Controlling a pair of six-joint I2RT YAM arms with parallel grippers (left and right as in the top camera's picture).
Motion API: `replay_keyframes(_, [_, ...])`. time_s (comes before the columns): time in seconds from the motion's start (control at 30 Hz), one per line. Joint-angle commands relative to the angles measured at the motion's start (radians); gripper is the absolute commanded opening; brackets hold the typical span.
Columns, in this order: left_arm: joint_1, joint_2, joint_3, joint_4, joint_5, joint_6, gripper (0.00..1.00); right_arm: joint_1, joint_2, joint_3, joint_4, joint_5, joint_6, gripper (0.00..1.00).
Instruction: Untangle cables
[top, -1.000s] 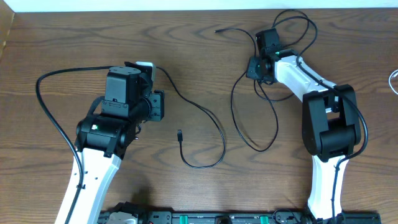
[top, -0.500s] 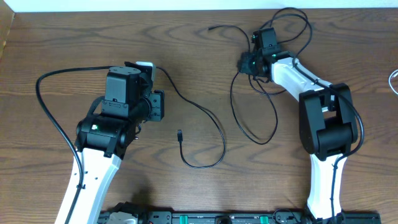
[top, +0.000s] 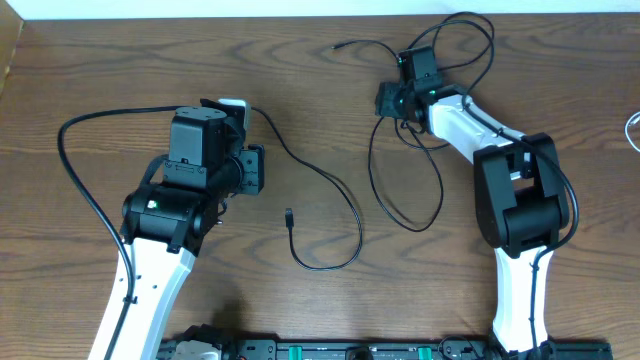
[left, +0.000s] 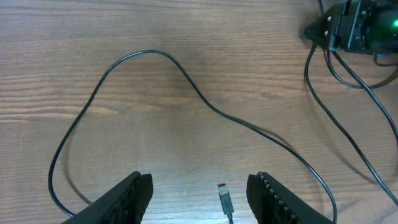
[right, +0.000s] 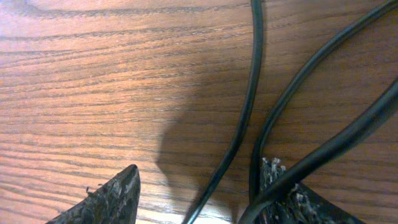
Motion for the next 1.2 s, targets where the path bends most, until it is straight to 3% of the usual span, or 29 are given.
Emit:
replay_keyframes(0.0, [0.002,-0.001,0.007,0.001,0.010,0.006,0.55,0.061,0.190,-0.092,-0.061,-0.042,0.031,0.61])
replay_keyframes(0.13, [0.002,-0.001,0.007,-0.002,0.010,0.006,0.55,0.090,0.222,-0.092,-0.069,-0.041,0.031,0.62])
replay_keyframes(0.2, [0.002,-0.001,0.007,-0.003,0.010,0.006,0.55,0.099,0.235,-0.092,-0.084,-0.041,0.031,0.56])
replay_keyframes(0.47, [0.002,-0.001,0.007,-0.003,0.010,0.006,0.55,0.104,0.246,-0.093,-0.204,0.010,0.069,0.28])
replay_keyframes(0.63, [0.002,-0.001,0.007,-0.004,0.013,0.006,0.55,0.104,0.246,-0.093,-0.290,0.026,0.073,0.01])
replay_keyframes(0.87, [0.002,-0.001,0.007,-0.002,0.014,0.006,0.55,0.089,0.228,-0.082,-0.331,0.021,-0.023,0.01])
replay_keyframes(1.17, [0.002,-0.001,0.007,0.006,0.014,0.006,0.55,-0.002,-0.121,0.119,-0.546,0.023,-0.194,0.01])
